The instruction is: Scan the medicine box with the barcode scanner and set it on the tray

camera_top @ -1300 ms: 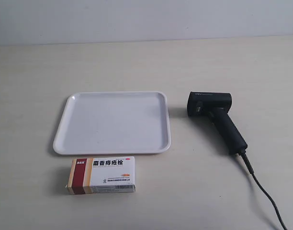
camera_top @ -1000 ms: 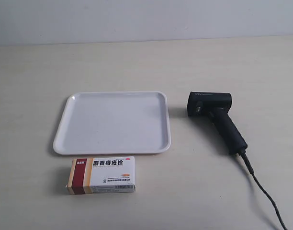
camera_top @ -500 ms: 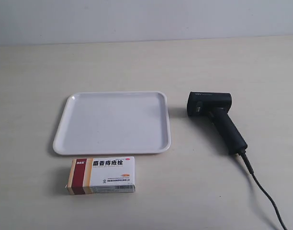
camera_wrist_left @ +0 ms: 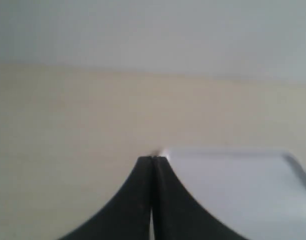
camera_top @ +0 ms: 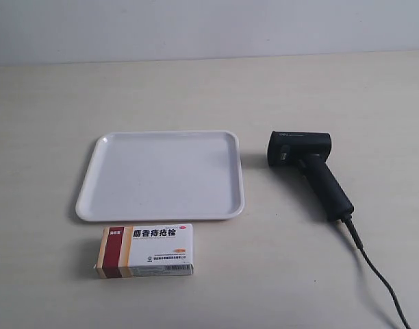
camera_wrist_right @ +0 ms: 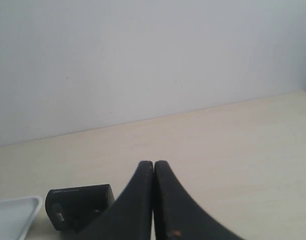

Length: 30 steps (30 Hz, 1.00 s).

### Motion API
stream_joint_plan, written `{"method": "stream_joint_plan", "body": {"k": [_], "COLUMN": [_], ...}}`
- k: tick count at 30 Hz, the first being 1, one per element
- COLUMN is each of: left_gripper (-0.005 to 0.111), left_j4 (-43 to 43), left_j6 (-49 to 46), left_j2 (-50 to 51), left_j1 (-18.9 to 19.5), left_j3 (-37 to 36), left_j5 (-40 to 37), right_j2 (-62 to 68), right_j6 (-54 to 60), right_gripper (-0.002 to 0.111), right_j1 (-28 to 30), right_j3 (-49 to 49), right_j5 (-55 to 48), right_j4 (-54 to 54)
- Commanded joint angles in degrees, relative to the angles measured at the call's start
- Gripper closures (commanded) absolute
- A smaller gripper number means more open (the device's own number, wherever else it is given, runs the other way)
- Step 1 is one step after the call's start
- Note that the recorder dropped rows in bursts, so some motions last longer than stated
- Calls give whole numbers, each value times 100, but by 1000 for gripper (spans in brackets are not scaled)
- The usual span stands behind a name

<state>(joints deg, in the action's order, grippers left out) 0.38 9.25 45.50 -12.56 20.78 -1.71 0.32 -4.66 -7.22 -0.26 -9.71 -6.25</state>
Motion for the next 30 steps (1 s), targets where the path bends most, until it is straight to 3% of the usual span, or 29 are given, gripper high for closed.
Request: {"method": "stream_joint_plan", "body": {"k": [1,5,10,15,18,20,23,26,30], "left_gripper": [107,107,107,102,78,55,32,28,34], "left_j4": [184,155,190,154,154,154,177,177,177], "left_j6": [-1016,-2273,-2578,-2581,-2147,-2031,-2304,-2644,-2836], "left_j2": [1692,2706,3440,3701,3712,3724,3806,4044,4472], "left_j1": [-1389,-2635,-3472,-3551,-3551,-3551,-3551,-3551,-3551], "left_j3": [641,1086,1126,1126,1126,1126,1126,1126,1126], "left_j5": [-1082,-1781,-1041,-849,-808,-786,-761,-635,-361], "right_j2": [-32,-32,-32,-32,-32,-32,-32,-32,-32], "right_j6": [14,14,14,14,14,14,14,14,14], "right_gripper": [108,108,108,108,108,108,108,108,108], "right_j1": [23,23,23,23,23,23,23,23,23], "right_j3": [26,26,26,26,26,26,26,26,26], "right_j5": [61,61,61,61,61,61,61,61,61], "right_j4": [16,16,16,16,16,16,16,16,16]}}
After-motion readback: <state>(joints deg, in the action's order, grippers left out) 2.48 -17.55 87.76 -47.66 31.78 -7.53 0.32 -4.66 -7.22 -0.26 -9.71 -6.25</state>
